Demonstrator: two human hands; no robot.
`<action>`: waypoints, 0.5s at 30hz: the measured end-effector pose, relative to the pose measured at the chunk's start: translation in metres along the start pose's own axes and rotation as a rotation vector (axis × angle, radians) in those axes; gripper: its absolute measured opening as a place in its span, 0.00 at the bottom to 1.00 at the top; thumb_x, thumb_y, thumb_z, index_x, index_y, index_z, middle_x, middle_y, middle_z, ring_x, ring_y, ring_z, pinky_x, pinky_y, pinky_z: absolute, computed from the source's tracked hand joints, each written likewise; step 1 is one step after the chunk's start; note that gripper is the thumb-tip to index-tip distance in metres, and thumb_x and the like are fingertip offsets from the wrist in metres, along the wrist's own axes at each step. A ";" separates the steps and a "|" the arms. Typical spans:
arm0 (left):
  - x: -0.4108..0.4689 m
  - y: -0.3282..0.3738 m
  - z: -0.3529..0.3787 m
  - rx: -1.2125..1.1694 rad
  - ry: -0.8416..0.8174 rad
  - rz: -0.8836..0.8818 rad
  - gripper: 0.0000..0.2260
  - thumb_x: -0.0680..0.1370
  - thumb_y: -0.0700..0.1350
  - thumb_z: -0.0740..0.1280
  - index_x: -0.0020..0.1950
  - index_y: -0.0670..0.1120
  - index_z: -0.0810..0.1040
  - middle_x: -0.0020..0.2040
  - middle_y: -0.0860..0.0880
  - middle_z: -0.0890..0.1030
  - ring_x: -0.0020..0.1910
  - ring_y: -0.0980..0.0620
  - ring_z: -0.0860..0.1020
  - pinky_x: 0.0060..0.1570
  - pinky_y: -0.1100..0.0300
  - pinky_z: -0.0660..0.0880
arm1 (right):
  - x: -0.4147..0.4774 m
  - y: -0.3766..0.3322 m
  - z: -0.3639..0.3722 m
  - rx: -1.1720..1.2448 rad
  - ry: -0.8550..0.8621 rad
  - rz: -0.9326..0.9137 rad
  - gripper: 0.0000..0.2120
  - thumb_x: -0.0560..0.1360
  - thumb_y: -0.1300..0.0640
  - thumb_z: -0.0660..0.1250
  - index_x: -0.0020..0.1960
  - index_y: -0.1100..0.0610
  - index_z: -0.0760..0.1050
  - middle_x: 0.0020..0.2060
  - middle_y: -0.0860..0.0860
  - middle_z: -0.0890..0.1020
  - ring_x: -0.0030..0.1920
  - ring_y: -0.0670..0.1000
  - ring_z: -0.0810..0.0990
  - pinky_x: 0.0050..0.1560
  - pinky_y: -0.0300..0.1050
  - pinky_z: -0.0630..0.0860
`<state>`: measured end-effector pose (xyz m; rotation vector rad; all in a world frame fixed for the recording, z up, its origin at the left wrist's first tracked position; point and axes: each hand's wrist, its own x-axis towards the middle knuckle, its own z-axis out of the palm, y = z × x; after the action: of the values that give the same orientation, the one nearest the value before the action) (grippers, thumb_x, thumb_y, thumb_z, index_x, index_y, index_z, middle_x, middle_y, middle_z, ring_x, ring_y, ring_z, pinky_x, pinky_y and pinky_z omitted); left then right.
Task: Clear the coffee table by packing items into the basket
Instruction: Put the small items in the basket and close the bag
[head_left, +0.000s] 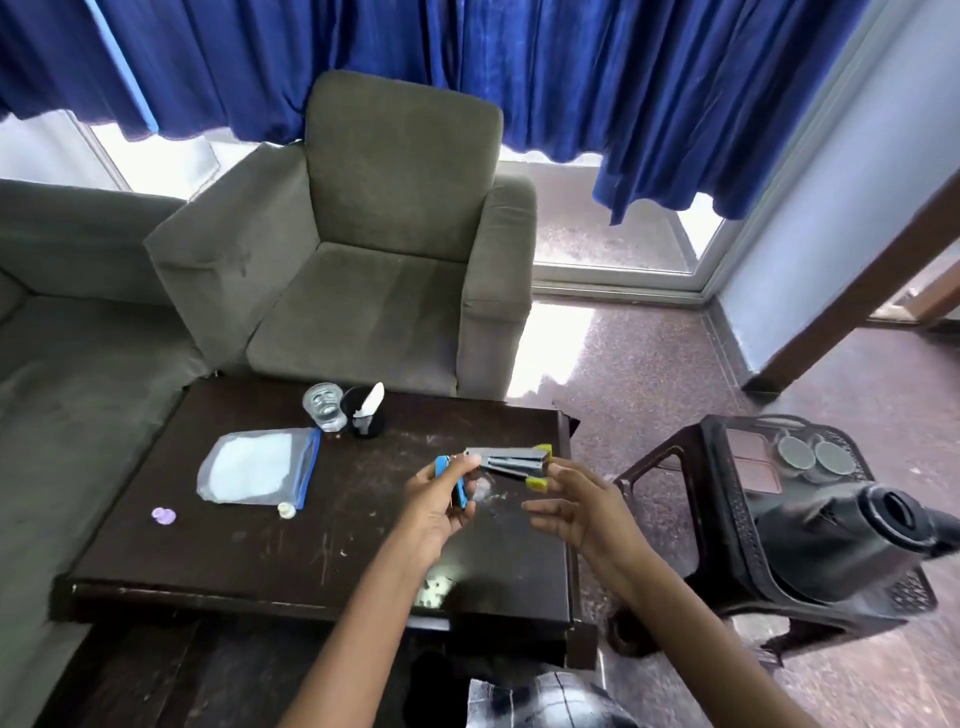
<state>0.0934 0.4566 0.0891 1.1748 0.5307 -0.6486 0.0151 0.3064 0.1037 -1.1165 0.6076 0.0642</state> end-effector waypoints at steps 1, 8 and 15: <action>-0.006 -0.008 0.007 -0.011 -0.003 0.010 0.07 0.72 0.40 0.72 0.37 0.47 0.76 0.22 0.54 0.77 0.20 0.61 0.74 0.22 0.69 0.71 | -0.008 -0.002 -0.010 0.053 -0.028 0.021 0.07 0.76 0.64 0.63 0.53 0.60 0.75 0.36 0.54 0.83 0.32 0.53 0.82 0.32 0.42 0.80; -0.051 -0.061 0.066 0.021 -0.087 0.023 0.05 0.72 0.40 0.72 0.41 0.48 0.77 0.26 0.53 0.80 0.24 0.60 0.75 0.24 0.68 0.71 | -0.038 -0.022 -0.089 0.067 0.094 -0.013 0.06 0.74 0.69 0.64 0.49 0.62 0.75 0.34 0.56 0.83 0.29 0.49 0.82 0.31 0.39 0.79; -0.056 -0.092 0.144 0.079 -0.178 0.022 0.06 0.71 0.39 0.71 0.44 0.46 0.77 0.34 0.49 0.79 0.25 0.59 0.76 0.23 0.67 0.72 | -0.044 -0.042 -0.168 0.447 0.139 0.115 0.05 0.74 0.70 0.60 0.45 0.68 0.75 0.30 0.57 0.83 0.30 0.50 0.83 0.31 0.38 0.80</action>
<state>-0.0045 0.3076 0.1101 1.1825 0.3434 -0.7525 -0.0784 0.1543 0.1098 -0.6554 0.7662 -0.0500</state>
